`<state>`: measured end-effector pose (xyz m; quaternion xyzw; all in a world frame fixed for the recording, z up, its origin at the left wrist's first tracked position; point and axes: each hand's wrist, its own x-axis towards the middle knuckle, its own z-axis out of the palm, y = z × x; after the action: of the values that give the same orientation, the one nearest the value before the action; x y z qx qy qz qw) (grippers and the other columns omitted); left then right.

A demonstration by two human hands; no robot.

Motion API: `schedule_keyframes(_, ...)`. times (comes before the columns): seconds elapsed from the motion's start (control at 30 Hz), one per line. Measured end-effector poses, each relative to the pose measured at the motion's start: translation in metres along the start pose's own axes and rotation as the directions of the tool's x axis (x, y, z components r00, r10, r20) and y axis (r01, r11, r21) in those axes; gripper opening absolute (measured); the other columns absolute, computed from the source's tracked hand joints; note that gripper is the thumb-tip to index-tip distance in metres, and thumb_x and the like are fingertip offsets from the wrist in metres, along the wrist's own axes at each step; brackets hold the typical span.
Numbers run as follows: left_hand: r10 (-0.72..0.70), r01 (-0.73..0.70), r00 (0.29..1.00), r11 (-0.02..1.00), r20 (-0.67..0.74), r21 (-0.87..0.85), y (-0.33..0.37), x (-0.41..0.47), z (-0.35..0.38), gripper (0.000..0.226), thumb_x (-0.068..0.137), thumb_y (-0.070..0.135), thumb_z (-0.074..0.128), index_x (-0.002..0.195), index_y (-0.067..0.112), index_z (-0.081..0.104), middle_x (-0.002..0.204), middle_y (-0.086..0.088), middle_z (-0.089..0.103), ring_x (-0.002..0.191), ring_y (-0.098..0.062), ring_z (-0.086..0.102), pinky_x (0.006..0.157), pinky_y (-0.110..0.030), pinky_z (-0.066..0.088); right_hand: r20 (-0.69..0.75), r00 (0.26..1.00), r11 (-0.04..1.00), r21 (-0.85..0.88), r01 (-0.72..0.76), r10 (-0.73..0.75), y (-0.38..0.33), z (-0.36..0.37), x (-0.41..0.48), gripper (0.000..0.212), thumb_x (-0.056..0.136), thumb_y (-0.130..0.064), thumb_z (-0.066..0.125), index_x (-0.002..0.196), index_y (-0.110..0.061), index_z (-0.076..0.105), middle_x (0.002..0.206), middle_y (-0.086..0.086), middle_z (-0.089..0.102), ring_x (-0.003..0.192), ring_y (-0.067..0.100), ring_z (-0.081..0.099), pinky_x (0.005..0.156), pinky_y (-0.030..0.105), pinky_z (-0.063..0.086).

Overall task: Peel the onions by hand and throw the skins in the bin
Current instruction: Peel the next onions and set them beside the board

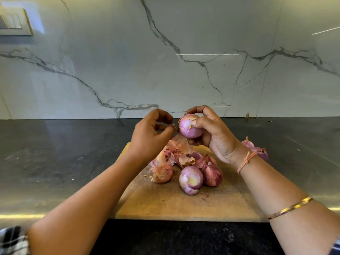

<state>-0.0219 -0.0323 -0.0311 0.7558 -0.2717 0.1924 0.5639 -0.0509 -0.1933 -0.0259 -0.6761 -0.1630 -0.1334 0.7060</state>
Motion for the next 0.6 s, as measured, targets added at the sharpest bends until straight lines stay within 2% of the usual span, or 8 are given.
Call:
schedule_keyframes(0.07,0.010,-0.008,1.000,0.998,0.027,-0.055,0.0022,-0.0024,0.0008,0.022,0.084,0.006,0.061,0.091,0.027,0.060,0.092,0.009,0.067,0.084,-0.010,0.067,0.079,-0.034,0.058,0.010,1.000,1.000,0.018,0.000,0.000,-0.0005,0.0006,-0.0003,0.032,0.064,-0.020,0.060,0.096,-0.018,0.054,0.089,0.008,0.062,0.062,0.017,0.060,0.050,0.027,0.045)
schedule_keyframes(0.13,0.027,-0.025,0.999,0.997,0.036,-0.078,0.0042,-0.0045,0.0010,0.019,0.084,0.009,0.064,0.091,0.027,0.062,0.090,0.011,0.068,0.081,-0.003,0.067,0.074,-0.027,0.057,0.030,1.000,0.999,0.042,0.005,-0.006,0.0002,0.0002,-0.0006,0.027,0.068,-0.017,0.057,0.096,-0.016,0.056,0.089,0.008,0.063,0.066,0.015,0.062,0.051,0.025,0.049)
schedule_keyframes(0.3,0.080,-0.080,0.997,0.997,-0.004,-0.022,0.0067,-0.0062,0.0017,0.017,0.083,0.015,0.069,0.092,0.027,0.061,0.086,0.015,0.066,0.078,0.005,0.064,0.066,-0.013,0.053,0.072,0.997,0.999,-0.037,0.025,-0.023,0.0041,0.0008,0.0002,0.033,0.072,-0.017,0.055,0.104,-0.021,0.060,0.098,0.003,0.062,0.080,0.011,0.060,0.064,0.023,0.050)
schedule_keyframes(0.37,0.097,-0.097,0.995,0.995,-0.027,0.007,0.0062,-0.0057,0.0016,0.016,0.083,0.014,0.069,0.093,0.024,0.062,0.083,0.015,0.065,0.076,0.006,0.064,0.065,-0.011,0.052,0.086,0.996,0.998,-0.055,0.020,-0.015,0.0064,0.0027,0.0004,0.035,0.072,-0.016,0.056,0.107,-0.022,0.058,0.104,0.004,0.059,0.086,0.012,0.059,0.073,0.026,0.049)
schedule_keyframes(0.43,0.114,-0.113,0.993,0.993,-0.034,0.046,0.0054,-0.0052,0.0017,0.014,0.083,0.012,0.068,0.092,0.022,0.063,0.080,0.015,0.065,0.073,0.006,0.063,0.065,-0.012,0.052,0.089,0.996,0.997,-0.082,0.012,-0.005,0.0086,0.0046,0.0003,0.035,0.072,-0.017,0.057,0.106,-0.024,0.057,0.108,0.007,0.057,0.092,0.017,0.057,0.081,0.034,0.045)
schedule_keyframes(0.6,0.174,-0.169,0.984,0.978,-0.031,0.120,0.0055,-0.0047,0.0019,0.012,0.082,0.010,0.070,0.090,0.018,0.066,0.076,0.016,0.064,0.072,0.003,0.063,0.064,-0.008,0.049,0.066,0.998,0.992,-0.125,-0.005,0.013,0.0087,0.0062,0.0006,0.033,0.071,-0.020,0.057,0.103,-0.026,0.057,0.106,0.006,0.057,0.092,0.020,0.054,0.082,0.041,0.039)
